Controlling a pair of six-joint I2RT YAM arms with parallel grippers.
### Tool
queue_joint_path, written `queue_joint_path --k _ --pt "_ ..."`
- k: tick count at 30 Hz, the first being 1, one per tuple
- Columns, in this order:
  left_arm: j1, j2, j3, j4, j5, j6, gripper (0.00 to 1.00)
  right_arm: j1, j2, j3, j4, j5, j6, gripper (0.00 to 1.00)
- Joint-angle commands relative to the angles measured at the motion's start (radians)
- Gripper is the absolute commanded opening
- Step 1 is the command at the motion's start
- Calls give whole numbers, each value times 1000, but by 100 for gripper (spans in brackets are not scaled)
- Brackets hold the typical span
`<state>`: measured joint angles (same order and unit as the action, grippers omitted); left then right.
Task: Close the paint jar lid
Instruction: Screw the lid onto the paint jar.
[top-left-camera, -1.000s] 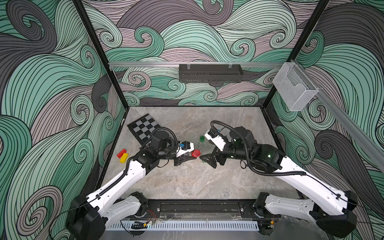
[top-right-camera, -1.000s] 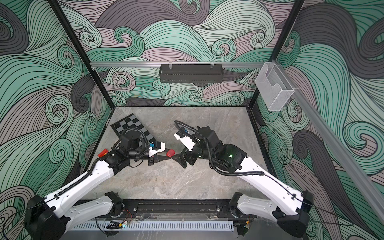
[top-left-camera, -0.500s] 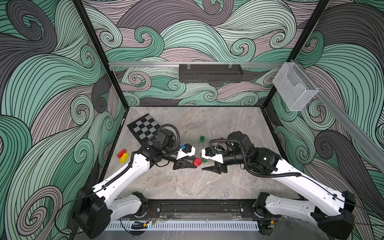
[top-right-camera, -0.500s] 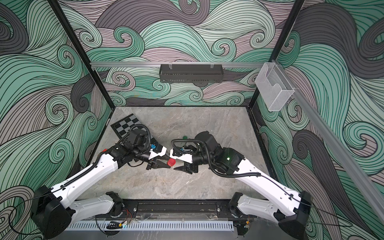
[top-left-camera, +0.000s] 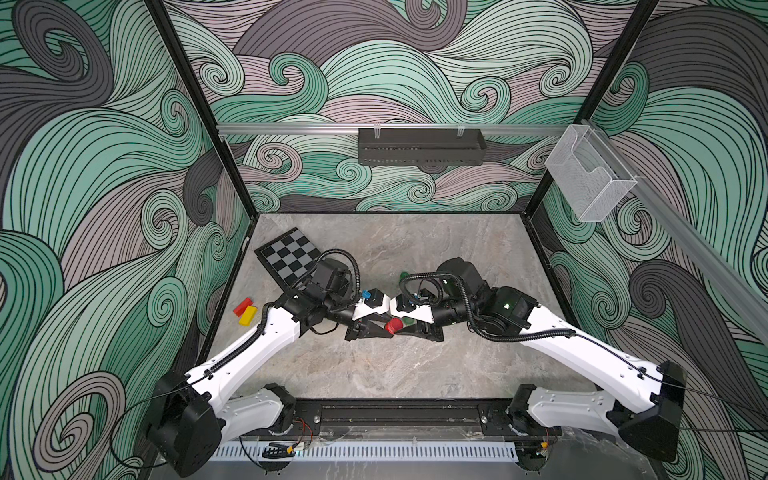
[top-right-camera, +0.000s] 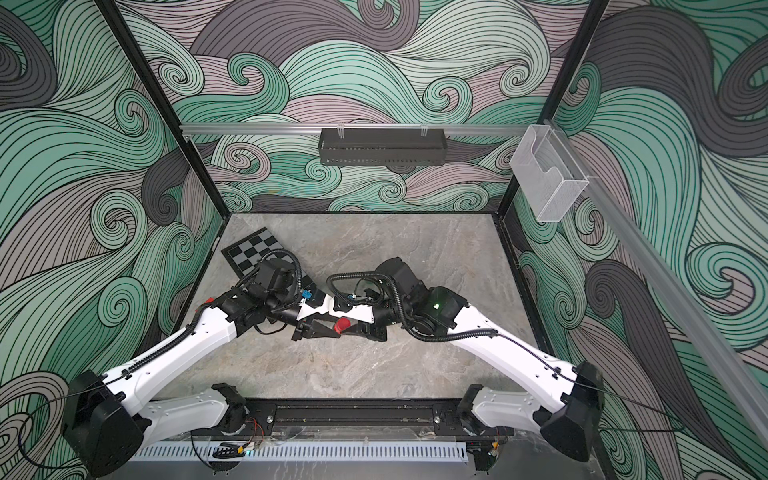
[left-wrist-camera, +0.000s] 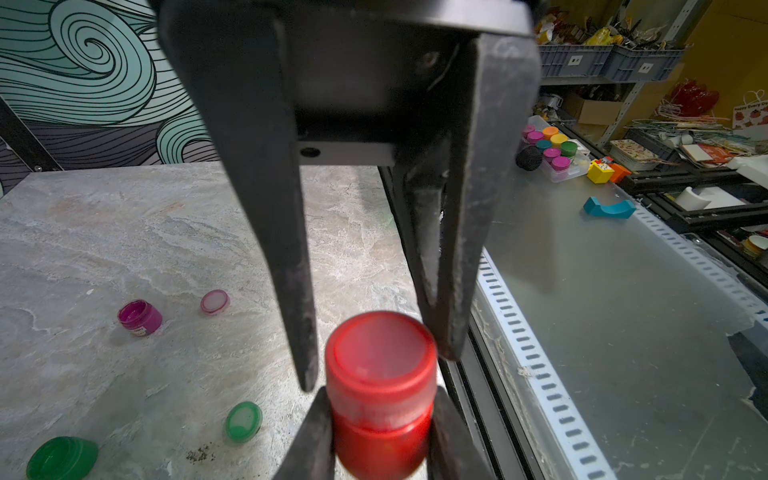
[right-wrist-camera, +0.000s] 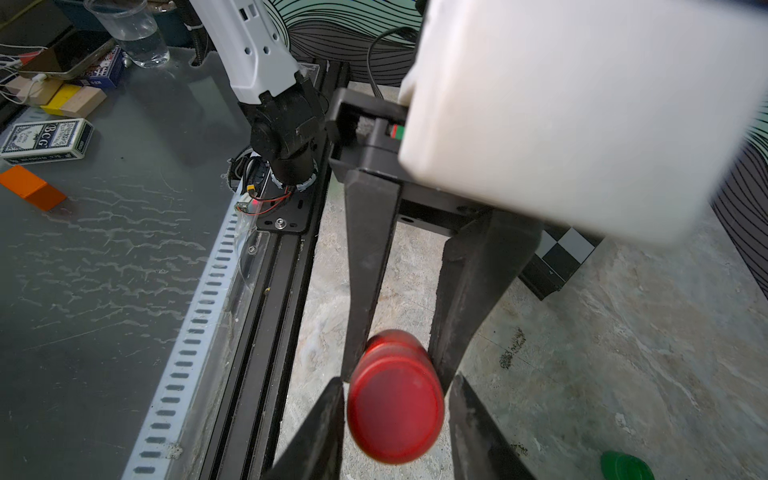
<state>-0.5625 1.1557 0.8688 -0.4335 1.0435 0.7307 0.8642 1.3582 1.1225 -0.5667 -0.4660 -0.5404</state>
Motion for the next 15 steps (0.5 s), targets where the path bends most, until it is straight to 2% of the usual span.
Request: queue_joint_path --k 1,10,13,15 --pt "0 -2 35 -8 9 37 14 -3 31 36 7 -32 -35 35" --pt "0 -27 18 53 -56 9 14 -2 57 28 47 30 78 10" --pt "0 -52 -2 114 -99 -20 14 1 71 29 86 101 191 1" --pt "-1 -73 -25 166 -131 -40 14 4 85 34 100 159 279 0"
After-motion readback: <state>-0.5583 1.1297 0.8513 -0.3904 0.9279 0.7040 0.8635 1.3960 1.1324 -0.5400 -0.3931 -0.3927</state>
